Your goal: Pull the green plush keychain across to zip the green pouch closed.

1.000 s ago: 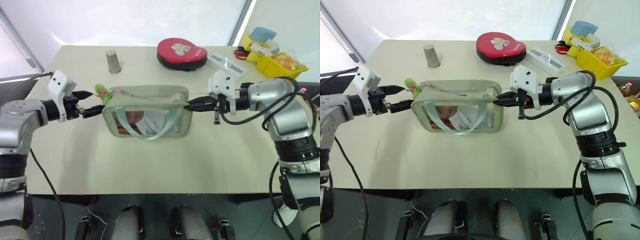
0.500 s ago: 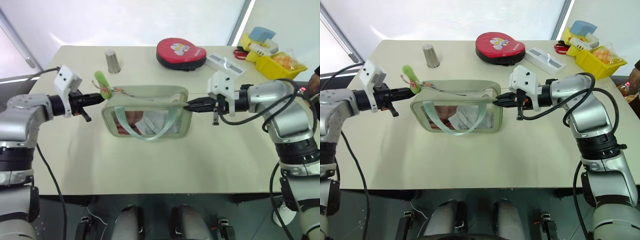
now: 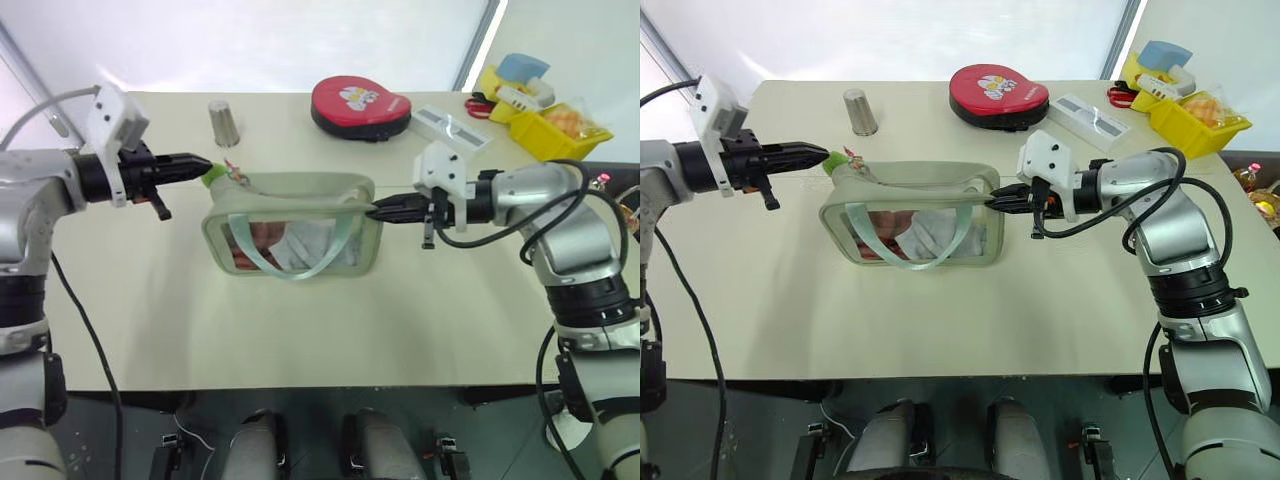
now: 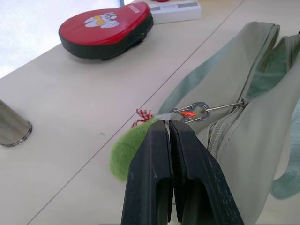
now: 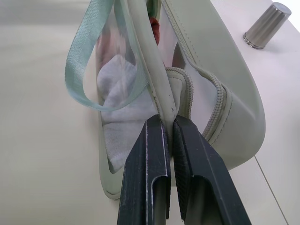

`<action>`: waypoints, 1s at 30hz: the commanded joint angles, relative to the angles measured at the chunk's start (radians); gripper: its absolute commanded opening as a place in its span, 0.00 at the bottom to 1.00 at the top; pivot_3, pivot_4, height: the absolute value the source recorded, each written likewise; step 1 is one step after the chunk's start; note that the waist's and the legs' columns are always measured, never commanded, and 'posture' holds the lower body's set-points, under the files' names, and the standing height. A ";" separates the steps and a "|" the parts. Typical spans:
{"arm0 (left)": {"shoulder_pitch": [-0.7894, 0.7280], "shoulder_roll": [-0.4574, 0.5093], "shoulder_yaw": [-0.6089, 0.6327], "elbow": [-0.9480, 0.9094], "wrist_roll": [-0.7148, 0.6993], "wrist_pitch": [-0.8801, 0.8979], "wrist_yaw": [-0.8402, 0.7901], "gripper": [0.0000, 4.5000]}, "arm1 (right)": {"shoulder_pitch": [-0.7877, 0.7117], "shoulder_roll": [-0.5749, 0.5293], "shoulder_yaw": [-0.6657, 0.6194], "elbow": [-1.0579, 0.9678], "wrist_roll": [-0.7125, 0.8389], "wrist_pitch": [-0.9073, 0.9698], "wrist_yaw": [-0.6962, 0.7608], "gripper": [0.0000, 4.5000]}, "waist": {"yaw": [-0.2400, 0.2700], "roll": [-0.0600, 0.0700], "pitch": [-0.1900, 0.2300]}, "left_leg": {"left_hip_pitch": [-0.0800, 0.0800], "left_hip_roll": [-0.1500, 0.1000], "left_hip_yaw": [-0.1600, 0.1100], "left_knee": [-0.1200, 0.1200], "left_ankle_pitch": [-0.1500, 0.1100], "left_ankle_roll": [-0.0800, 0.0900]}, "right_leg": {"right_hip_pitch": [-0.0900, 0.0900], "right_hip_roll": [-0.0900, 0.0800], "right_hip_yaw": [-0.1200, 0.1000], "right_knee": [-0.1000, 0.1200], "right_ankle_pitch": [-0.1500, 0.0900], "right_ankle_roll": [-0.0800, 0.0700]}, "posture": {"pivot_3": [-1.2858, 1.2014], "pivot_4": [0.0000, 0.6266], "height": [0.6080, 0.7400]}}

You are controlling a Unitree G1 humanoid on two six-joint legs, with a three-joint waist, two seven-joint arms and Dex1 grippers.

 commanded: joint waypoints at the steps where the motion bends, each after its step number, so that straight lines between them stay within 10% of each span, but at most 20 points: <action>1: -0.011 0.037 0.039 0.030 0.019 -0.028 0.009 0.08 | -0.028 -0.005 -0.023 -0.010 0.005 -0.015 -0.005 0.00 | 0.000 0.000 0.000 | 0.000 0.000 0.000 0.000 0.000 0.000 | 0.000 0.000 0.000 0.000 0.000 0.000 | 0.52 0.24 1.00; 7: -0.053 0.025 0.005 0.201 0.129 -0.170 0.065 0.66 | -0.015 -0.013 -0.020 -0.013 0.005 -0.011 -0.001 0.00 | 0.004 0.000 0.000 | 0.000 0.000 0.000 0.000 0.000 0.000 | 0.000 0.000 0.000 0.000 0.000 0.000 | 0.52 0.24 1.00; 30: -0.212 0.022 -0.082 0.411 0.228 -0.341 -0.165 0.66 | 0.016 -0.044 -0.029 -0.060 0.017 0.034 -0.007 0.00 | 0.004 0.000 0.000 | 0.000 -0.001 0.000 0.000 0.000 0.000 | 0.000 0.000 0.000 0.000 0.000 0.000 | 0.52 0.24 1.00</action>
